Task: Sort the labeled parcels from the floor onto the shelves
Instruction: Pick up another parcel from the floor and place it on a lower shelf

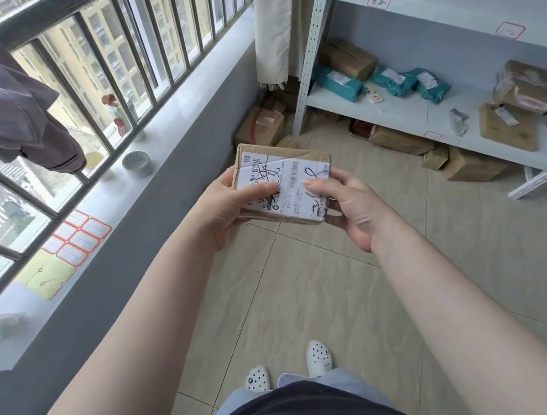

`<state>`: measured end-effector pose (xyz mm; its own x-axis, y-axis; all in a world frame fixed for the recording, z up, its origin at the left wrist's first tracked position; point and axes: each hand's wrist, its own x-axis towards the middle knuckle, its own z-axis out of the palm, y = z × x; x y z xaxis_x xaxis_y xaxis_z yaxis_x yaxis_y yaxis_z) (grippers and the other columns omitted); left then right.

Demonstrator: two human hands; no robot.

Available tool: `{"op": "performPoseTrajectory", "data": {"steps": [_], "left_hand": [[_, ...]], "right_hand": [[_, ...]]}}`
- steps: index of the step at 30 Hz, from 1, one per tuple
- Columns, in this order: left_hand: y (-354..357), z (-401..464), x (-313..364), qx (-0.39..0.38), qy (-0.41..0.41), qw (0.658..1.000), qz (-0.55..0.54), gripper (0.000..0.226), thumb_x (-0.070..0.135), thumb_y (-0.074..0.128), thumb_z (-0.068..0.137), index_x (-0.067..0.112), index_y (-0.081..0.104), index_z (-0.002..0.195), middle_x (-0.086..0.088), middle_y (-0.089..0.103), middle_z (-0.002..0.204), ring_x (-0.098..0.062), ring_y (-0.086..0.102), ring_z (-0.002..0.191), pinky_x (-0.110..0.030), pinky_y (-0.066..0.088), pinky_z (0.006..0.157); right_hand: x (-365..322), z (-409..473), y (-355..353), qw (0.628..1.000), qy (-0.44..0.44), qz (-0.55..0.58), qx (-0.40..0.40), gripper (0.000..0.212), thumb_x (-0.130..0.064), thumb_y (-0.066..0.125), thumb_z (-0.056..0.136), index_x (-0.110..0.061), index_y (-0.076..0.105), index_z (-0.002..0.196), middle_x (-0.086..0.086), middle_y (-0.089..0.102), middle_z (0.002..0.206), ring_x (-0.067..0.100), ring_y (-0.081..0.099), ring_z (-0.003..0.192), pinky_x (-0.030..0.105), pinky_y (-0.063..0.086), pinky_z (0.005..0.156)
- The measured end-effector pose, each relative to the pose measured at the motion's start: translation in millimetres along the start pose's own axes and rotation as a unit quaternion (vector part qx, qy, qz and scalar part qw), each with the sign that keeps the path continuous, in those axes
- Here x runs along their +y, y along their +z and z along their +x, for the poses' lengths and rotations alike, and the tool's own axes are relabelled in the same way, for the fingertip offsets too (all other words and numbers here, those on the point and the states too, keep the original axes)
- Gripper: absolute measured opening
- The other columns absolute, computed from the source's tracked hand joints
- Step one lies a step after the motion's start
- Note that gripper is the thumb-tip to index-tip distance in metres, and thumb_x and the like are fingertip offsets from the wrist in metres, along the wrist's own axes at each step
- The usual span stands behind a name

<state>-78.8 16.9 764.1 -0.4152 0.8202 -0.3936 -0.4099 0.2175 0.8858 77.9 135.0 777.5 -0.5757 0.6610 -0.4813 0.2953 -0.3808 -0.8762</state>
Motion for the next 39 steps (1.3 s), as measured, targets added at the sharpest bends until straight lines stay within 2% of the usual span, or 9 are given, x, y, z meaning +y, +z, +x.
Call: {"op": "performPoseTrajectory", "data": {"steps": [5,10,13,17,20,24,27,36,39], "left_hand": [[1.9,-3.4,9.1,-0.030,-0.002,0.999,0.028,0.058,-0.002,0.077,0.074,0.020,0.062,0.126,0.000,0.079,0.091,-0.014,0.076,0.074,-0.020,0.056,0.052],[10.7,3.8,-1.1,0.088,0.023,0.994,-0.054,0.097,0.016,0.092,0.058,0.015,0.045,0.143,-0.003,0.074,0.113,-0.020,0.070,0.105,-0.040,0.052,0.098],[24.3,1.6,-10.8,0.099,0.002,0.990,-0.096,0.125,0.036,0.096,0.042,0.019,0.034,0.149,-0.005,0.065,0.130,-0.028,0.064,0.118,-0.053,0.051,0.098],[28.8,1.9,-20.0,0.059,-0.017,0.994,-0.095,0.083,0.024,0.085,0.072,0.016,0.044,0.143,-0.004,0.074,0.117,-0.025,0.072,0.102,-0.044,0.060,0.080],[26.3,4.7,-21.8,0.050,-0.011,0.996,-0.069,0.064,0.018,0.080,0.078,0.017,0.054,0.137,-0.004,0.076,0.111,-0.024,0.074,0.099,-0.037,0.060,0.072],[30.6,11.0,-24.0,0.035,-0.007,0.999,-0.041,0.065,0.014,0.083,0.072,0.017,0.060,0.133,-0.009,0.075,0.112,-0.030,0.072,0.103,-0.049,0.057,0.090],[44.3,18.1,-28.6,0.044,-0.010,0.998,-0.033,0.066,0.012,0.082,0.073,0.010,0.055,0.133,-0.013,0.074,0.113,-0.032,0.073,0.099,-0.051,0.057,0.090],[119.6,70.3,-53.6,-0.011,-0.015,0.998,0.056,0.054,0.020,0.079,0.080,0.012,0.060,0.130,-0.006,0.074,0.114,-0.016,0.075,0.090,-0.025,0.058,0.072],[149.4,97.8,-59.4,-0.020,-0.019,0.996,0.080,0.051,0.016,0.079,0.080,0.012,0.062,0.128,-0.006,0.074,0.113,-0.011,0.074,0.083,-0.018,0.056,0.066]], "right_hand": [[-5.5,-0.7,-2.3,1.000,-0.004,0.019,-0.015,0.054,-0.020,0.073,0.081,-0.017,0.053,0.131,0.002,0.070,0.111,0.007,0.069,0.079,0.023,0.054,0.067],[2.1,2.8,4.0,0.997,0.010,0.076,0.008,0.066,-0.026,0.081,0.073,-0.014,0.056,0.133,0.007,0.070,0.116,0.019,0.068,0.093,0.037,0.059,0.077],[6.6,0.2,13.2,0.990,0.008,0.140,0.032,0.048,-0.026,0.074,0.080,-0.013,0.062,0.124,0.006,0.071,0.101,0.017,0.068,0.082,0.042,0.059,0.078],[14.8,0.6,17.1,0.986,0.007,0.162,0.046,0.055,-0.032,0.074,0.079,-0.017,0.057,0.129,0.009,0.072,0.116,0.021,0.069,0.090,0.045,0.058,0.081],[19.0,-1.0,12.0,0.993,0.000,0.105,0.050,0.052,-0.032,0.072,0.081,-0.023,0.056,0.129,0.002,0.073,0.110,0.012,0.069,0.086,0.036,0.055,0.081],[29.0,0.1,0.3,0.994,-0.040,0.068,0.075,0.058,-0.024,0.077,0.076,-0.019,0.057,0.129,0.001,0.074,0.111,0.015,0.072,0.093,0.029,0.052,0.085],[34.7,-1.0,-12.3,0.991,-0.042,0.088,0.096,0.057,-0.020,0.079,0.075,-0.015,0.057,0.128,0.006,0.074,0.110,0.019,0.072,0.093,0.028,0.054,0.079],[52.9,16.9,-89.6,0.977,-0.013,0.115,0.182,0.063,-0.029,0.081,0.071,-0.019,0.057,0.129,0.003,0.075,0.110,0.019,0.071,0.103,0.036,0.051,0.096],[51.2,33.3,-123.3,0.974,-0.004,0.119,0.195,0.062,-0.028,0.080,0.073,-0.019,0.057,0.129,0.002,0.075,0.109,0.020,0.071,0.102,0.033,0.051,0.091]]}}
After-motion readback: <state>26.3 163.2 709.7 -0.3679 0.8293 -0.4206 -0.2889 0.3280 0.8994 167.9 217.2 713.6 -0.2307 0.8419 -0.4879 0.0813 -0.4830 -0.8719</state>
